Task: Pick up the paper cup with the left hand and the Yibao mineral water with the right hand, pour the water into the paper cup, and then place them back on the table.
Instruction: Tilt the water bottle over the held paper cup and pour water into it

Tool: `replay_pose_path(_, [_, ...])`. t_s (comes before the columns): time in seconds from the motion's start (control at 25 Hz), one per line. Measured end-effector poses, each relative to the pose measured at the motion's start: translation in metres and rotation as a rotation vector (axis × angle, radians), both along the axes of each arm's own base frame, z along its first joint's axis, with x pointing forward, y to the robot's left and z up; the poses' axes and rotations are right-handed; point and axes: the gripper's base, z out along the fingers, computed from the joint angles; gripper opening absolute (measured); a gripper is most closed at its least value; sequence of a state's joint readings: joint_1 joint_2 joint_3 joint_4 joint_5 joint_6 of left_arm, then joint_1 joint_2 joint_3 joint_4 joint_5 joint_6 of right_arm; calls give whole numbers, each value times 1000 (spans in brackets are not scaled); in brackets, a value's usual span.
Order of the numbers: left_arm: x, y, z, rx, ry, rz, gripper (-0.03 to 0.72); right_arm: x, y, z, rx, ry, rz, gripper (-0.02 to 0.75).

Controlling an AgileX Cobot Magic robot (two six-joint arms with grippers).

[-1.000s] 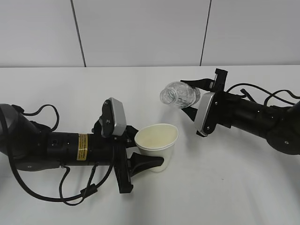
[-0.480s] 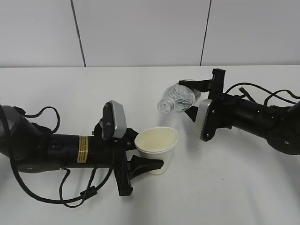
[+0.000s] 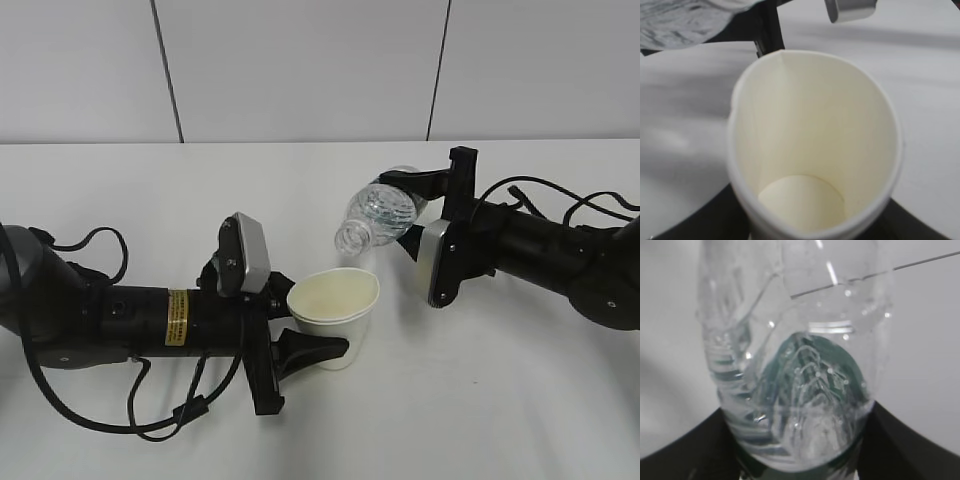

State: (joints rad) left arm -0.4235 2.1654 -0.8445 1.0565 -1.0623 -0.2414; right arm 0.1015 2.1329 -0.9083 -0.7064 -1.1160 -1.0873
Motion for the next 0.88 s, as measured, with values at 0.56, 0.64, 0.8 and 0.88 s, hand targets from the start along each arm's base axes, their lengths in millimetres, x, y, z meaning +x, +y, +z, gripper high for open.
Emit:
replay_pose_path(0.56, [1,1,-1,11,3,16,380,0,0,0,-97,-85,19,427])
replay_pose_path(0.64, [1,1,-1,11,4,16,380,1,0,1,-104,-97,21,427])
replay_pose_path(0.8, [1,1,-1,12,4,17,380,6,1,5,-110,-125,22,427])
replay_pose_path(0.88, [1,1,-1,12,4,17,380,7,1,7,-110,-134,22,427])
